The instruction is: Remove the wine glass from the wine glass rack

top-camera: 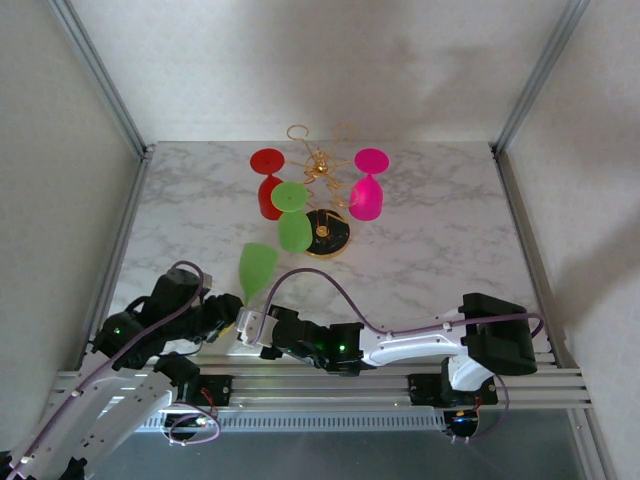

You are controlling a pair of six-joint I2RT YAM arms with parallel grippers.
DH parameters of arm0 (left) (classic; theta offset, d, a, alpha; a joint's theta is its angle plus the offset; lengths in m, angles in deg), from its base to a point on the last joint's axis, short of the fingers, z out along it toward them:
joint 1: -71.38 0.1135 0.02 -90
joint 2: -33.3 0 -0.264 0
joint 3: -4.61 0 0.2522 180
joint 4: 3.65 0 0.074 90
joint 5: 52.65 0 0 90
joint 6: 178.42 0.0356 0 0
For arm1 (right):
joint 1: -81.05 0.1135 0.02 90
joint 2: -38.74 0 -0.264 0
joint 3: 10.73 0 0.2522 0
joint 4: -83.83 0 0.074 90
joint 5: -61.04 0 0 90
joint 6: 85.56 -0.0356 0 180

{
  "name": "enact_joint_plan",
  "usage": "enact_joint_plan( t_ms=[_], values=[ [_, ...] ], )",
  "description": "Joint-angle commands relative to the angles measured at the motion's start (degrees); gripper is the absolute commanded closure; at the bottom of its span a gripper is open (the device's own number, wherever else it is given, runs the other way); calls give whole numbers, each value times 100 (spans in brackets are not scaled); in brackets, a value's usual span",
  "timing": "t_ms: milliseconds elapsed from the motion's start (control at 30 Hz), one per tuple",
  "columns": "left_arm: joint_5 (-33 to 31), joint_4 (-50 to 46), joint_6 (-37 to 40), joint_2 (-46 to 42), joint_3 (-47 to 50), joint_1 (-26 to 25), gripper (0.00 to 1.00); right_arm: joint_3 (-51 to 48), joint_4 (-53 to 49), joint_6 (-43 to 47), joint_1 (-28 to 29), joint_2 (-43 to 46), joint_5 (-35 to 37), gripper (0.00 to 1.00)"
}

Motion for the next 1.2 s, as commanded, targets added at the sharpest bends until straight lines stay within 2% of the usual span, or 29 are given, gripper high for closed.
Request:
enact_joint_plan(
  t_ms=[0, 367, 733, 933, 1167],
  values=[
    [-83, 118, -297, -75, 118, -34, 54, -108, 321, 136, 113, -42, 247, 100],
    [-62, 463, -803, -427, 516, -34, 59, -189, 609, 305, 222, -117, 550, 100],
    [-66, 681, -629, -134, 485, -34, 67, -119, 654, 454, 260, -167, 563, 100],
    [-62, 806, -576, -5, 496, -39, 75, -84, 619, 424, 271, -174, 524, 100],
    [-52, 791, -620, -83, 537, -32, 91, -66, 574, 329, 273, -106, 436, 100]
  ],
)
